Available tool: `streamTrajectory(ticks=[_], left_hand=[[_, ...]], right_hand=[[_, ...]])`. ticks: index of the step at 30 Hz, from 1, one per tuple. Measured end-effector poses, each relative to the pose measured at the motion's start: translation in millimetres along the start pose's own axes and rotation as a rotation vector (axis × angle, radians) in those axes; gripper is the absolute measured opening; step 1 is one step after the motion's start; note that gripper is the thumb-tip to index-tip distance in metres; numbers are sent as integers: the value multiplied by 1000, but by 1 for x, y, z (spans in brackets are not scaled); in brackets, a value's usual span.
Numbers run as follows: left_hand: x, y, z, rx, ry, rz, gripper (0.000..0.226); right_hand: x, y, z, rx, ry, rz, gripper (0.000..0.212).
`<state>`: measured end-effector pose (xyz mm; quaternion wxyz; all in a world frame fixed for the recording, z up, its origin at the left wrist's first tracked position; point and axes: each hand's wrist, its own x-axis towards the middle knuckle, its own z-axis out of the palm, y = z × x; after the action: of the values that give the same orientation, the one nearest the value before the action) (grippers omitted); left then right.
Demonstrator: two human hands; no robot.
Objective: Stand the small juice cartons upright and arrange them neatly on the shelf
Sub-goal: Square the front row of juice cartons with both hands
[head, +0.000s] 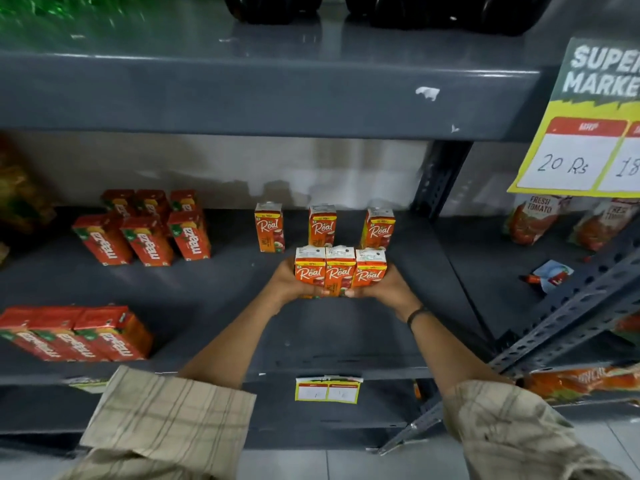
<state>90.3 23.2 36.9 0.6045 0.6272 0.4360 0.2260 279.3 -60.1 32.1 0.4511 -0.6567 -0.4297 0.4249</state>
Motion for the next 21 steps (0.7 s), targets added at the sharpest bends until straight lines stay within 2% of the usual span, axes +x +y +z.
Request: streamTrajectory(ticks=[4, 7, 12, 16, 21], left_hand=[[-7, 2, 0, 18, 1, -21, 75], [-16, -1, 2, 21, 6, -15, 64], [-40, -11, 1, 71, 7, -32, 57], [-59, -22, -2, 86, 8, -19, 53], [-78, -37, -2, 97, 28, 6, 64]], right_hand=[[-4, -2, 0, 5, -54, 12, 69], [-13, -1, 3, 0, -47, 23, 67], [-37, 12, 11, -28, -58, 32, 52], [-53, 22, 17, -66, -80, 41, 47], [-69, 31, 22, -82, -100, 48, 49]])
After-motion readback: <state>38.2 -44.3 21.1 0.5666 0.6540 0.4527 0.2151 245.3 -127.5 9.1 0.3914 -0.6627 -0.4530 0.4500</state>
